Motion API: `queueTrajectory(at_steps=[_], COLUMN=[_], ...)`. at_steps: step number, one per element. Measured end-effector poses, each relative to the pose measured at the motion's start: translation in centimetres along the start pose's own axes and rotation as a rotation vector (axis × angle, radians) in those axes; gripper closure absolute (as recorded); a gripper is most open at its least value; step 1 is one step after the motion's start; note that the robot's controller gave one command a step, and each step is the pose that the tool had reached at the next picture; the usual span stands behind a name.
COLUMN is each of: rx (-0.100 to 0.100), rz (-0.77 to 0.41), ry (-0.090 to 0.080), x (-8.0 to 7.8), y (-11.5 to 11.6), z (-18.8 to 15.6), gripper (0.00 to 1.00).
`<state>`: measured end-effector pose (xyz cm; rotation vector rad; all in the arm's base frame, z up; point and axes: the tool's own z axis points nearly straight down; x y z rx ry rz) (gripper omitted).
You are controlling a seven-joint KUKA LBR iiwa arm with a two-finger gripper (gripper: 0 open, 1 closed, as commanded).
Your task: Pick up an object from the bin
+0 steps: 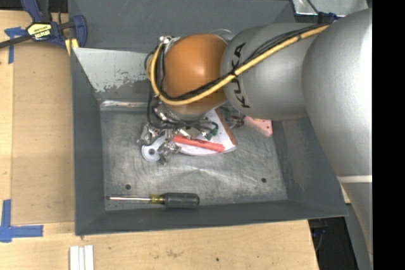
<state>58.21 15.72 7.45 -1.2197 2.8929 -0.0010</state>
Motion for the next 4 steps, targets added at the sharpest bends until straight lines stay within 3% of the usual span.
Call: queueTrajectory(at_steps=[1, 2, 3, 4], rx=[0.000, -0.005, -0.003, 0.003], rz=[0.001, 0.011, 0.016, 0.018], ry=[0.000, 0.005, 0.002, -0.007], x=[0.0, 0.4, 0.3, 0.3], y=[0.0, 0.1, -1.1, -1.0], z=[0.0, -3.8, -10.0, -13.5], gripper=[1.00, 1.00, 1.00, 1.00])
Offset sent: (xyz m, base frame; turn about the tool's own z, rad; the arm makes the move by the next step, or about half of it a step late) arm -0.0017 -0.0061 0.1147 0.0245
